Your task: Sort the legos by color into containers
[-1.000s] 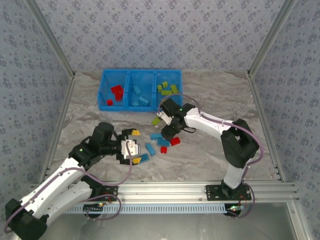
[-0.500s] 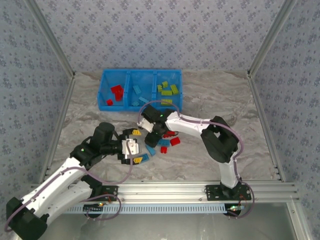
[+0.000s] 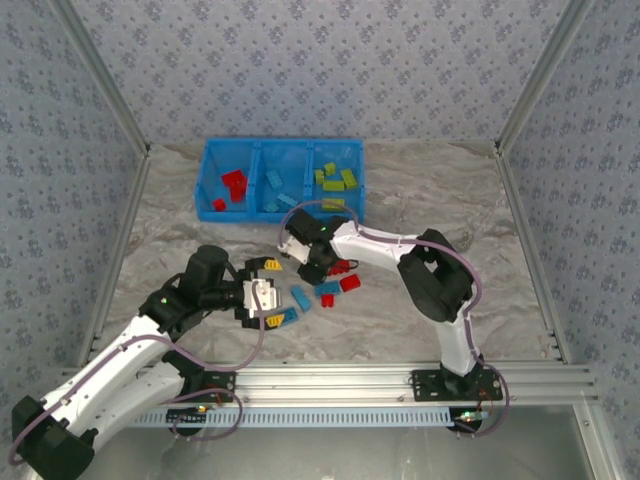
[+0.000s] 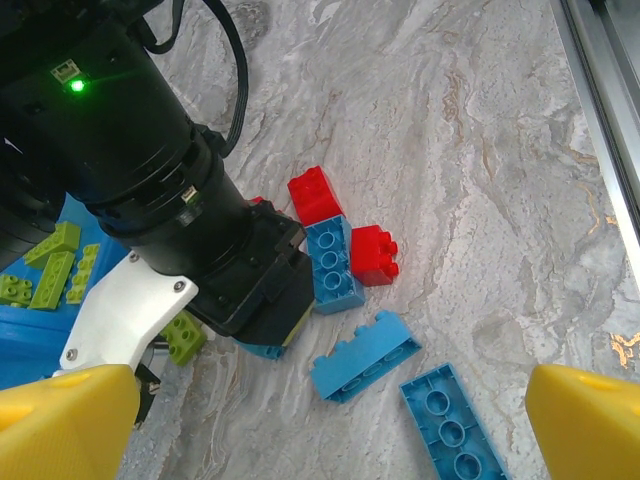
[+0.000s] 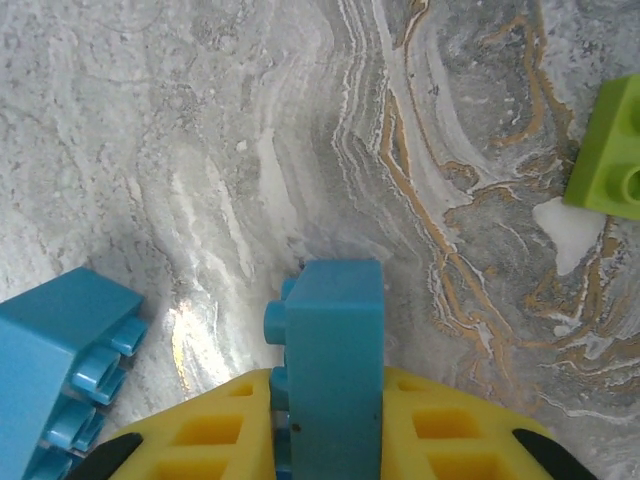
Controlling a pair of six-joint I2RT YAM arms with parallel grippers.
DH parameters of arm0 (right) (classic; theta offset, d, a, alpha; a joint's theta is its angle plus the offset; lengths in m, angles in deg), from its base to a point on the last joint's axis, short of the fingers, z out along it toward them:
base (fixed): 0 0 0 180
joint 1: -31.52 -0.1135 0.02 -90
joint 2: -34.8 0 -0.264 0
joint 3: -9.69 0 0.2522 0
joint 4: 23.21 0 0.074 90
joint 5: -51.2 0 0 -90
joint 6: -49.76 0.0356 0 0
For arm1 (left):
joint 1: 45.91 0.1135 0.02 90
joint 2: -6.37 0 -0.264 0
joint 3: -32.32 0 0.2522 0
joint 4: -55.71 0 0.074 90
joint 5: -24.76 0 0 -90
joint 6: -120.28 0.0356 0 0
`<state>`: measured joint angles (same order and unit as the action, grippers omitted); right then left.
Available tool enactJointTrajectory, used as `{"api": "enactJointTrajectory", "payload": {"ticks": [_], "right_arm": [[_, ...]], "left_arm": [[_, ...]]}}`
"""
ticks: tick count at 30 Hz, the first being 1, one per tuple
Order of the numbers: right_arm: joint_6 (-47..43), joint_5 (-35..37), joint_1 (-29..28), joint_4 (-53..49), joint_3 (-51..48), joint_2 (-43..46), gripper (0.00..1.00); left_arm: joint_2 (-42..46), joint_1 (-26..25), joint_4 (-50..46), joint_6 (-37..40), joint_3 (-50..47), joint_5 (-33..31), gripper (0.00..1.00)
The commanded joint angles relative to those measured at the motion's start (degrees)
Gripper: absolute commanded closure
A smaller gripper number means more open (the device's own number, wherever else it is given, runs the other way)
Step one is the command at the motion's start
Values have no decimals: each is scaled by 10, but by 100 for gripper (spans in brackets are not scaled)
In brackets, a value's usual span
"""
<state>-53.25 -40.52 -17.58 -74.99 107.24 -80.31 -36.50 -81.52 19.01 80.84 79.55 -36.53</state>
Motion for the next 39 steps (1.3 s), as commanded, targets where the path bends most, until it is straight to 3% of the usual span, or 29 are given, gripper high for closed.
{"api": "enactJointTrajectory", "payload": {"ticks": [1, 7, 11, 18, 23, 27, 31, 35, 39], "right_arm": [[1, 2, 10, 6, 12, 30, 77], [49, -31, 31, 92, 19, 121, 83], [126, 5, 44, 208, 33, 139, 83], [173, 142, 47, 269, 182, 12, 82], [147, 166, 54, 309, 261, -93, 81], [131, 160, 62, 281, 357, -167, 74], [114, 142, 65, 230, 435, -200, 61], [107, 134, 66, 202, 457, -182, 50], [126, 161, 67, 146, 445, -124, 49]], "left_arm": [[3, 2, -10, 12, -1, 6, 1], [25, 2, 37, -14, -11, -34, 1], [52, 3, 78, -14, -29, -71, 1], [76, 2, 130, -32, -51, -135, 1], [82, 2, 154, -73, -49, -161, 1], [76, 2, 151, -86, -45, -176, 1], [77, 2, 149, -97, -41, -182, 1], [73, 3, 149, -113, -36, -197, 1], [68, 4, 156, -159, -30, -216, 1]]}}
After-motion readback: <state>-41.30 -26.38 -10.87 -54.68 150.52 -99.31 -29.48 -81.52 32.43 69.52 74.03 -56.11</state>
